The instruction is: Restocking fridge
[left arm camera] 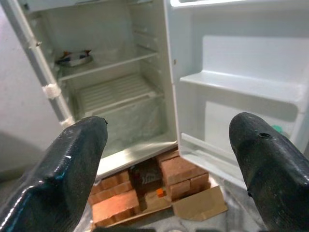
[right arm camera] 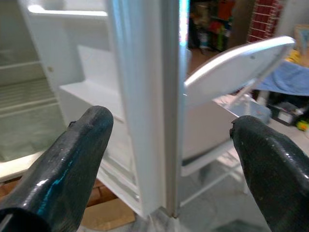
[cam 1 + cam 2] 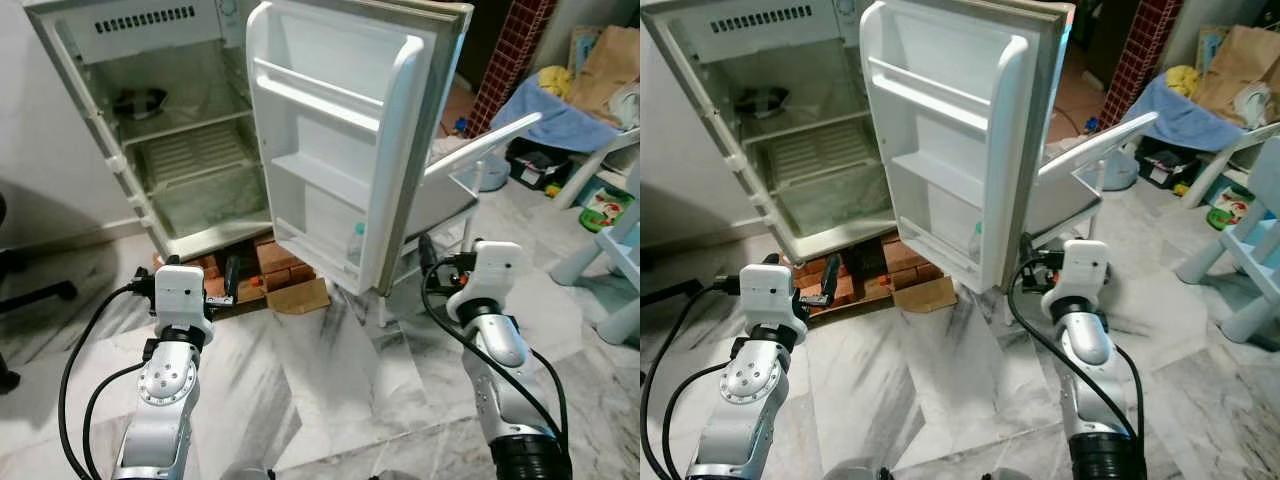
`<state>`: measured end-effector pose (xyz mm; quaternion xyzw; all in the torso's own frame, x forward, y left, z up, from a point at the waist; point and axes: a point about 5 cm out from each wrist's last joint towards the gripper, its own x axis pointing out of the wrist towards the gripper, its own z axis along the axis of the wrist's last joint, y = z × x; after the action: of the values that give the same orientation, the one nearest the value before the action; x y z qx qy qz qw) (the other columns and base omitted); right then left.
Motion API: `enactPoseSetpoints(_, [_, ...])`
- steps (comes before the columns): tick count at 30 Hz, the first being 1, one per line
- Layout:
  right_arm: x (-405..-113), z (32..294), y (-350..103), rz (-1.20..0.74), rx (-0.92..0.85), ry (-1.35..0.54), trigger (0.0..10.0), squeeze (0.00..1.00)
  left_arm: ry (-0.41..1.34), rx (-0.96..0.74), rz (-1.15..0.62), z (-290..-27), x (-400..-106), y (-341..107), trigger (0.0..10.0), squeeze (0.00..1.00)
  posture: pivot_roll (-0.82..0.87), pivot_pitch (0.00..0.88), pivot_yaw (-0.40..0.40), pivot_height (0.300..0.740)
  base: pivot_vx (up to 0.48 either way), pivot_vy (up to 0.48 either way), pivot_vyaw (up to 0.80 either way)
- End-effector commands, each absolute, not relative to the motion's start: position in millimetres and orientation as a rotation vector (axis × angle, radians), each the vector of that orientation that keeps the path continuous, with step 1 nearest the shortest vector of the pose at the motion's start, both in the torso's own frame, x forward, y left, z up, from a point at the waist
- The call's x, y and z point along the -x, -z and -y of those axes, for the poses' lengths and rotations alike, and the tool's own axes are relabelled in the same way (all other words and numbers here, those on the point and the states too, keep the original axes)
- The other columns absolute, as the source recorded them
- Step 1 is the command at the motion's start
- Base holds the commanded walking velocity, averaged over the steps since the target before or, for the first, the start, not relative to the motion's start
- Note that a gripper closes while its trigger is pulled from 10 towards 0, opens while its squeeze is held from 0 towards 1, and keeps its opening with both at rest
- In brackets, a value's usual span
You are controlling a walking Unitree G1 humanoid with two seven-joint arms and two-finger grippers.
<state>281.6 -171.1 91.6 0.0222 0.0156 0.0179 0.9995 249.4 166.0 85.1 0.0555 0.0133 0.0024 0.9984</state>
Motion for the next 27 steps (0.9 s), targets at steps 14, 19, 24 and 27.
enactPoseSetpoints(14, [-287.4,160.9,-109.3,0.045,-0.051,-0.103,10.0,0.00,0.016,-0.130,-0.015,-161.9,-251.9,-88.1,10.0,0.00,0.07,0.000,0.014,0.740,0.389,-0.275,0.72])
enactPoseSetpoints(19, [-288.5,160.6,-109.9,0.048,-0.051,-0.102,10.0,0.00,0.018,-0.110,-0.018,-161.4,-252.0,-87.4,10.0,0.00,0.07,0.000,0.012,0.740,0.384,-0.282,0.26])
enactPoseSetpoints(24, [-289.1,160.8,-110.1,0.049,-0.050,-0.102,10.0,0.00,0.011,-0.106,-0.032,-160.7,-251.5,-85.3,10.0,0.00,0.07,0.000,0.012,0.740,0.144,-0.109,0.00])
enactPoseSetpoints(27, [-289.4,161.2,-110.3,0.050,-0.048,-0.098,10.0,0.00,0.010,-0.107,-0.033,-160.1,-251.1,-84.9,10.0,0.00,0.07,0.000,0.011,0.740,0.000,0.000,0.00])
